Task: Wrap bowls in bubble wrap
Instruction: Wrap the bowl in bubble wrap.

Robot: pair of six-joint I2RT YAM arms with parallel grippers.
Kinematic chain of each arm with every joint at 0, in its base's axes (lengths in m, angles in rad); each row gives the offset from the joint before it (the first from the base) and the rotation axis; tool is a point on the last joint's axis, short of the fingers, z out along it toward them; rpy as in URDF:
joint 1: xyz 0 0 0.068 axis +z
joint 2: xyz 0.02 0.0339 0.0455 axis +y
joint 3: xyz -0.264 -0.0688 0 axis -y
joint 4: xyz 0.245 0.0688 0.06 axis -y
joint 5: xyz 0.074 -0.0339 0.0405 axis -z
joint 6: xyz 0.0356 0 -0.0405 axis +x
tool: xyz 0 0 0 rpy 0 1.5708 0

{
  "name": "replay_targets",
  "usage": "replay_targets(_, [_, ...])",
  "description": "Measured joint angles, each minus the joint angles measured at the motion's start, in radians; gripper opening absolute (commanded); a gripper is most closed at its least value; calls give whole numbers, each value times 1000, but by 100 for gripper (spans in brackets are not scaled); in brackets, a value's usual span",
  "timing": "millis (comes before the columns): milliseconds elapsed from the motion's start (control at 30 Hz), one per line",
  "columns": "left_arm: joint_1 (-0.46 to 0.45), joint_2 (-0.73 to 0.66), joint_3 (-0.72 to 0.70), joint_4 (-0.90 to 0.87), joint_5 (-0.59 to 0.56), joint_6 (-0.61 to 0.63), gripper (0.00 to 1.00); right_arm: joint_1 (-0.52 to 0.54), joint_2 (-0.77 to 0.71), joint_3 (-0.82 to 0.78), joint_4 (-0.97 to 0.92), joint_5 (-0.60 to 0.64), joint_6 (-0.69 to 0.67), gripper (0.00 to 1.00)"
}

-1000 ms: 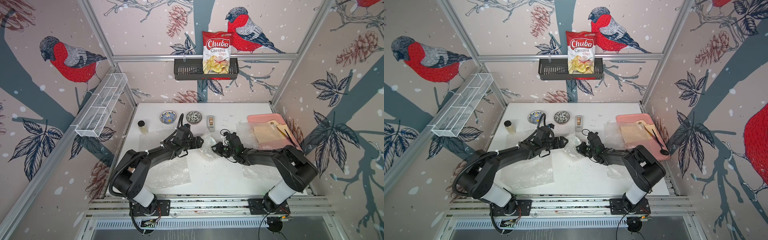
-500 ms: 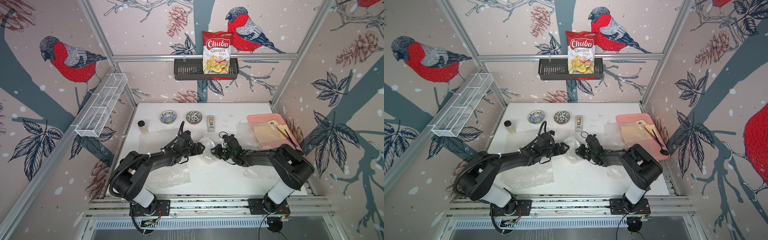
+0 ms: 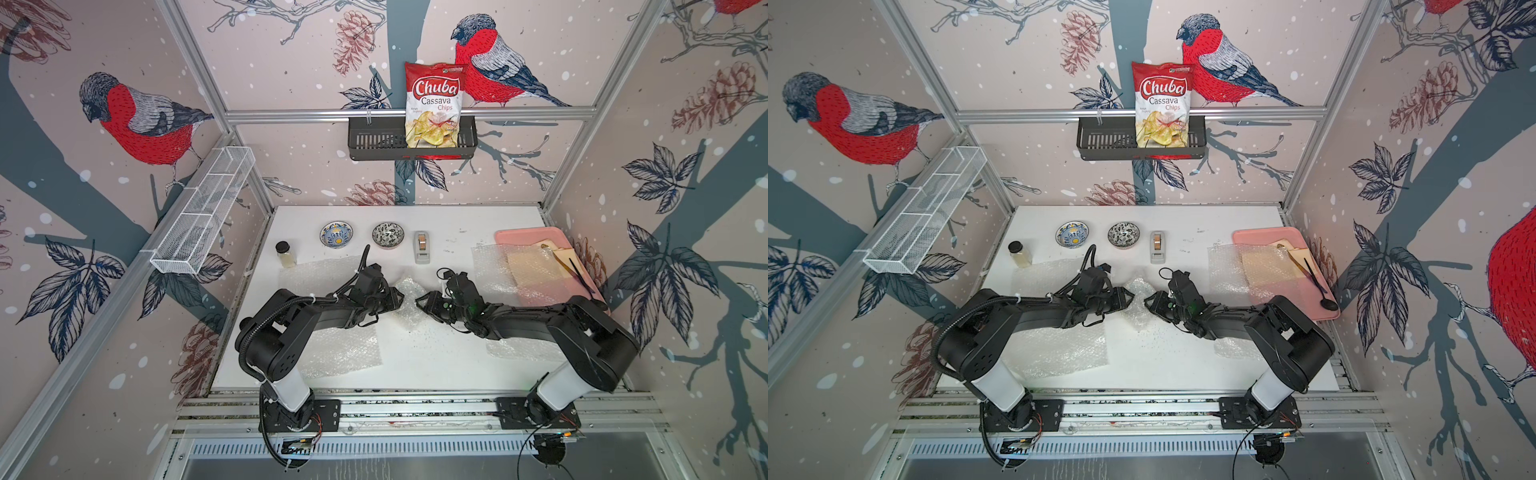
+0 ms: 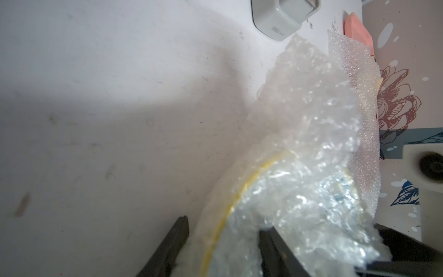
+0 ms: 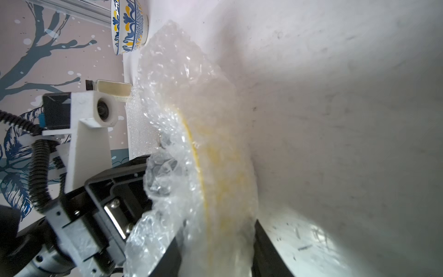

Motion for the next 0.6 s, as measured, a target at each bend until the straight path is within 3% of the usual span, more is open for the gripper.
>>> replay_targets(233, [5,7,24,-18,-1,41,54,-31,-85,-11,-60,-2,-40,63])
replay_targets(467, [-32,25,100,-79,-46,89,56,-112,-206,-3,-208,-3,-129,68])
replay_targets(600, [-58,48,141,-111,-58,108,57,-134,-242,100,-324,26,-243,66])
